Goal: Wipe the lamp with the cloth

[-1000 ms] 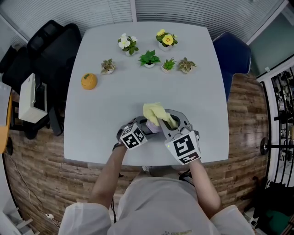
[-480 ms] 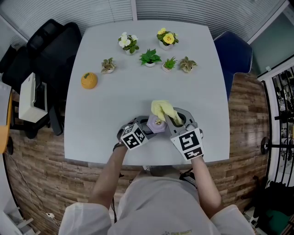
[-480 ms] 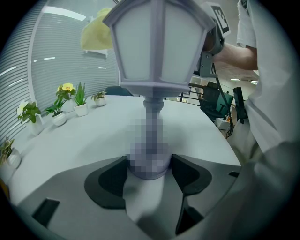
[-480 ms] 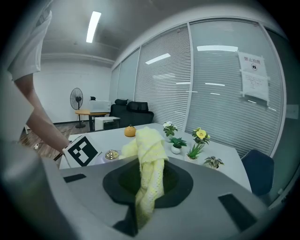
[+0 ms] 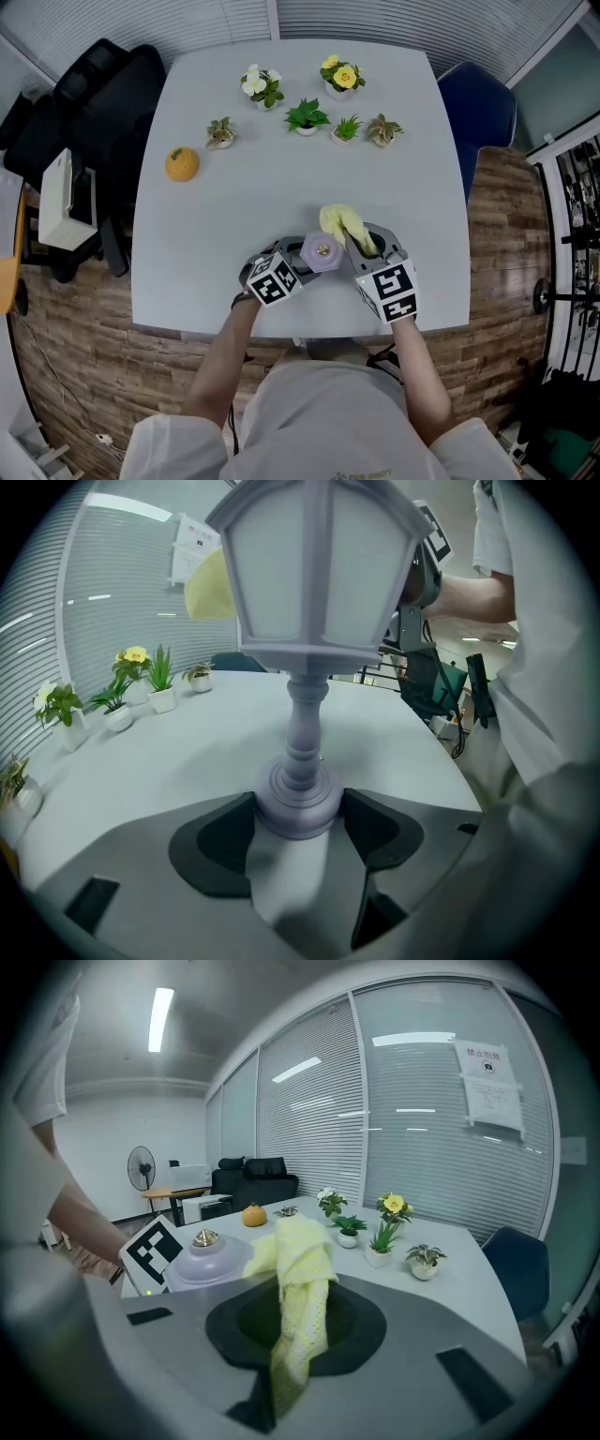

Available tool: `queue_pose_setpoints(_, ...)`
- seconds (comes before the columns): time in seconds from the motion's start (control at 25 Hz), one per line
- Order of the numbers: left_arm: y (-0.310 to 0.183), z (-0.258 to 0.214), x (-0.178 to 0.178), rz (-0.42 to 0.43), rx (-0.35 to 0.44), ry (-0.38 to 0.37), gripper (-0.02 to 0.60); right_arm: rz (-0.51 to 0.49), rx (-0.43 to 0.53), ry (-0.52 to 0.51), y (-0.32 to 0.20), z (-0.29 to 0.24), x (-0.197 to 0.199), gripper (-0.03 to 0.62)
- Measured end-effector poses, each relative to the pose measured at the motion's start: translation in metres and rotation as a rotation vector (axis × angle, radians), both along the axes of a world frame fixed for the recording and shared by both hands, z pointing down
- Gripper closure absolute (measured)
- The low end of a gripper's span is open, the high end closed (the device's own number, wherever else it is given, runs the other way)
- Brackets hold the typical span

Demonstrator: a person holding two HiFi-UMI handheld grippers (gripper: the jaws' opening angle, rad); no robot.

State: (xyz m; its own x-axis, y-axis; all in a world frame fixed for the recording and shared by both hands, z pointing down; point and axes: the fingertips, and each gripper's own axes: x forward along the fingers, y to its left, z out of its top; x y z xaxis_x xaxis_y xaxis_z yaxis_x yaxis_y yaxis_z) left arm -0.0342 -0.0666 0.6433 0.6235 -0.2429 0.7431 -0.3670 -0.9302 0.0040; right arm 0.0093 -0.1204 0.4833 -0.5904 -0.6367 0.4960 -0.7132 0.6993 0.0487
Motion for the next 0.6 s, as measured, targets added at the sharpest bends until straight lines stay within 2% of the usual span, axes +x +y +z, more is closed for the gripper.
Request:
queue_pose_setpoints(0.24,0.001,0.001,0.000,0.000,-0.003,0.000,0.276,0.033,-0.092,-0.072,0.005,0.018,0.007,0.554)
queue_pose_setpoints(0.6,0.000,0.000,0.001,0.000,0.000,0.002,0.276,0.008,-0.185,-0.158,0.027,0.038,-0.001,0.554)
